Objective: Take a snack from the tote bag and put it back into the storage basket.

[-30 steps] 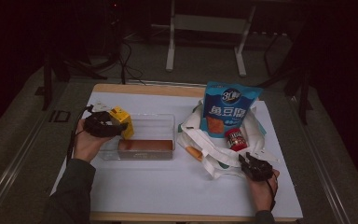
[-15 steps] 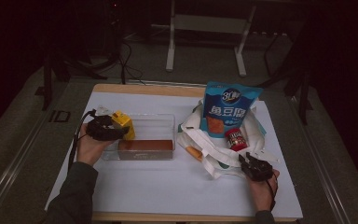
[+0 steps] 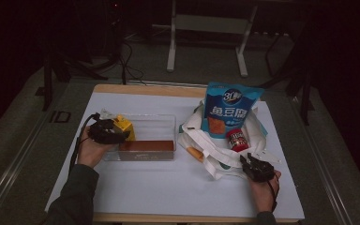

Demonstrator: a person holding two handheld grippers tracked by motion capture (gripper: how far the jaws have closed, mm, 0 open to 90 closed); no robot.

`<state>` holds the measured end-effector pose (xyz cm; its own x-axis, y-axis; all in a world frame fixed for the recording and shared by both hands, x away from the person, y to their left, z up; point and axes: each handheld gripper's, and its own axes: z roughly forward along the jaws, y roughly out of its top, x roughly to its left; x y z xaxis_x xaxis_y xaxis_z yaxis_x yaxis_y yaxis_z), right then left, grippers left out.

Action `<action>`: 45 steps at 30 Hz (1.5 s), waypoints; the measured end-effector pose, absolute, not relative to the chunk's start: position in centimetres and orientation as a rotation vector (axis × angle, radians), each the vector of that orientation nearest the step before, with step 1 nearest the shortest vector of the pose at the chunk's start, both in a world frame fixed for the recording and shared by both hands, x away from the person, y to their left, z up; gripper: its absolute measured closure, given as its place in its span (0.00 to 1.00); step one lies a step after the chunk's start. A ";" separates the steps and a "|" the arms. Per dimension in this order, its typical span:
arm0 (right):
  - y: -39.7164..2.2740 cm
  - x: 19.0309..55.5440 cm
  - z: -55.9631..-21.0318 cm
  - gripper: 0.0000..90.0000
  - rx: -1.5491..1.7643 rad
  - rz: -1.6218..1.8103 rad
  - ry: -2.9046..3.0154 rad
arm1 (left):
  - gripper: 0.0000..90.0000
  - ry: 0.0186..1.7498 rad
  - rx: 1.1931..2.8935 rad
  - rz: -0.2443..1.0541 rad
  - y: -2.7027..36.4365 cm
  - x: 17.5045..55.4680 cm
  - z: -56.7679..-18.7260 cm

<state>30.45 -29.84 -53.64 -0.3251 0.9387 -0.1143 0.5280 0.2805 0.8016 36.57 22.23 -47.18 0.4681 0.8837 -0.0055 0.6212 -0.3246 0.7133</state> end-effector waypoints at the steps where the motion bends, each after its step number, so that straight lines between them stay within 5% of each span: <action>1: -29.8 30.4 -53.6 0.72 1.314 0.897 1.962 | 0.31 1.247 2.067 0.515 22.2 36.5 -47.3; 22: -29.8 30.4 -53.6 0.72 1.311 0.896 1.962 | 0.30 1.242 2.050 0.519 22.7 34.8 -46.4; 29: -29.8 30.5 -53.6 0.72 1.310 0.896 1.962 | 0.32 1.252 2.048 0.535 23.0 33.8 -46.4; 31: -29.8 30.5 -53.6 0.72 1.311 0.896 1.963 | 0.40 1.260 2.032 0.551 23.2 33.5 -46.3; 39: -29.8 30.5 -53.6 0.72 1.310 0.895 1.962 | 0.40 1.268 2.000 0.590 23.3 32.9 -45.9; 45: -29.8 30.5 -53.6 0.72 1.310 0.896 1.962 | 0.16 1.297 1.931 0.592 22.7 33.6 -45.4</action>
